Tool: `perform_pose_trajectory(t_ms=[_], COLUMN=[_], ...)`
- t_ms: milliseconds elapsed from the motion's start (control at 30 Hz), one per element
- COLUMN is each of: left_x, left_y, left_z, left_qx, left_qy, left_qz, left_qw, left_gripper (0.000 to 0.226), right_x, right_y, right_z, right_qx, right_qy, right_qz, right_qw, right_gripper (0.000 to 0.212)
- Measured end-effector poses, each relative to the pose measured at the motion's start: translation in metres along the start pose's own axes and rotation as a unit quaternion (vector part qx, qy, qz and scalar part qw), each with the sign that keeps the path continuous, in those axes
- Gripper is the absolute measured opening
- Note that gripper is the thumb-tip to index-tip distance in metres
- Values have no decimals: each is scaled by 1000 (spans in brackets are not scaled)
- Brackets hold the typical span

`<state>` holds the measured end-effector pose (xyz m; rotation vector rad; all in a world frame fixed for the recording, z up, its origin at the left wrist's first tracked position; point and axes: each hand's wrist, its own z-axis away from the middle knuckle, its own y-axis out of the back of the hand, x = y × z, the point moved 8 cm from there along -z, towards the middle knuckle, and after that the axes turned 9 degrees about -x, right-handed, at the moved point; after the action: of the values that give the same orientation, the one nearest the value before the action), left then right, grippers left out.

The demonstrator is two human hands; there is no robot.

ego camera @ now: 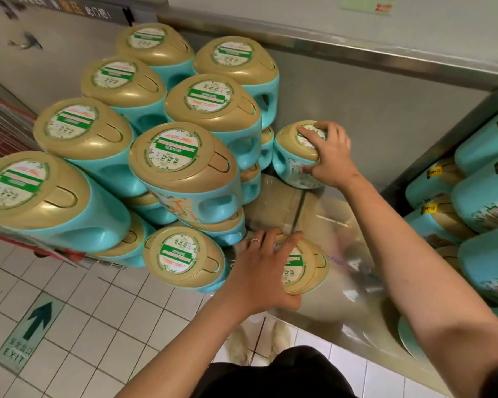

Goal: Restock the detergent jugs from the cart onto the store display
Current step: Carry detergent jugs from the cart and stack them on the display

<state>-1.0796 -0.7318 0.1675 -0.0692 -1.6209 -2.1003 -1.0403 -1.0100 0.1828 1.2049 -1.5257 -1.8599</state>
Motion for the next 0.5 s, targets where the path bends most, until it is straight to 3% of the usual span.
perform_pose_trajectory(t_ms=[333, 500], left_x=[3, 2], left_y=[3, 5], left_z=[2, 4], left_qx=[14, 23], left_qy=[-4, 7], left_qz=[-11, 5], left_qw=[1000, 1000], left_gripper=[121, 121], right_x=[8, 2], right_y=[-6, -8], right_z=[-5, 46], right_qx=[-1, 124], right_qy=[10, -33], right_qz=[-9, -91], right_qw=[1000, 987], right_gripper=[100, 88])
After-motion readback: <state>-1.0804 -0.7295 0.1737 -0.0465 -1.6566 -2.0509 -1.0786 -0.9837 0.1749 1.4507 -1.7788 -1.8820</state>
